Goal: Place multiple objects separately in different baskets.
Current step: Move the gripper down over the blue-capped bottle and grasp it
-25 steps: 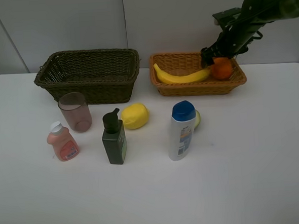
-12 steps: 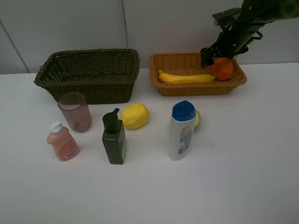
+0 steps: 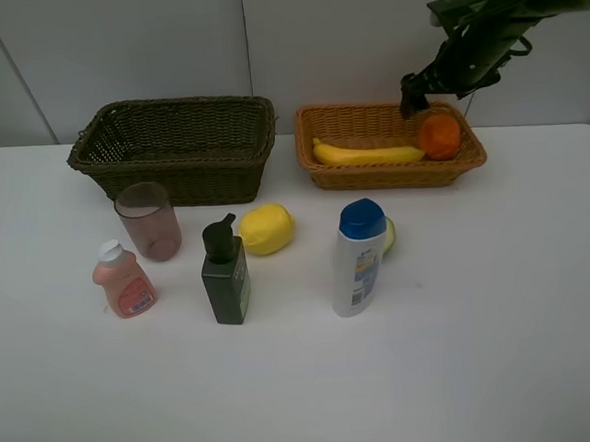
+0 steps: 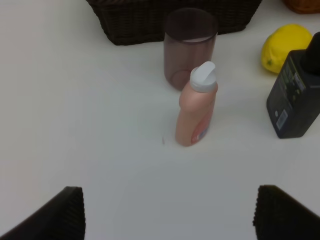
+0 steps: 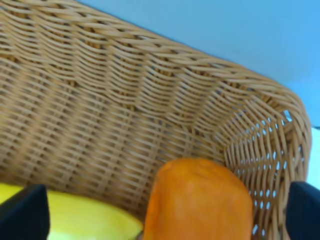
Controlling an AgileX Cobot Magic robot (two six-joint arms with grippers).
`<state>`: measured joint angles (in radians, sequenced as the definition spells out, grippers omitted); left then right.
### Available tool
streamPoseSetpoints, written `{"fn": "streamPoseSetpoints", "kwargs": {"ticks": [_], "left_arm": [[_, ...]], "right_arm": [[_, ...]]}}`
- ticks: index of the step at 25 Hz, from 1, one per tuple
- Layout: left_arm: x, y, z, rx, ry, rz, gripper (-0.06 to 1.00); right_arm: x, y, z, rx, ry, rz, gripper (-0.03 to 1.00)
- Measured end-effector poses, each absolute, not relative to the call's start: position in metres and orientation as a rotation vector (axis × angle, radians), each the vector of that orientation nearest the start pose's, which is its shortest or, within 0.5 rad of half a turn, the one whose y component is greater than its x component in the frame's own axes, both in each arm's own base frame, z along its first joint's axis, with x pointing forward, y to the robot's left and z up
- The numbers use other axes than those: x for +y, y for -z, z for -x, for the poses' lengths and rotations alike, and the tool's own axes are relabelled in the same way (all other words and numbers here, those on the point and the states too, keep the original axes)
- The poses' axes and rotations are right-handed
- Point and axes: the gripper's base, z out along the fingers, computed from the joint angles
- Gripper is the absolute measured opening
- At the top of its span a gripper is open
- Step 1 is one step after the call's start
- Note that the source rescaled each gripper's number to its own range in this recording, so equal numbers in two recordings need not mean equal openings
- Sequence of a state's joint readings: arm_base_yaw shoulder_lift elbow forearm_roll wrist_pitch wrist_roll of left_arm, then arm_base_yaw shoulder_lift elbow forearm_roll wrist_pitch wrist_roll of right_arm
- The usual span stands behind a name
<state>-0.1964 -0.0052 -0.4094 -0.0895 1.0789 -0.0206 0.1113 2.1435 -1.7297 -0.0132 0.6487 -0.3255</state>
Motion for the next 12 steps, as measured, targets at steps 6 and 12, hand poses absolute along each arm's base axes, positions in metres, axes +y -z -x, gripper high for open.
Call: {"fn": "streamPoseSetpoints", "kwargs": {"ticks": [6, 12], "left_arm": [[-0.008, -0.251, -0.001, 2.145, 0.235, -0.19, 0.9], [-0.008, -0.251, -0.001, 2.145, 0.235, -0.19, 0.9]], "right_arm": [[0.053, -0.222, -0.465, 2.55, 0.058, 0.554, 1.0], [0.053, -0.236, -0.449, 2.66, 0.0, 0.506, 1.0]]}}
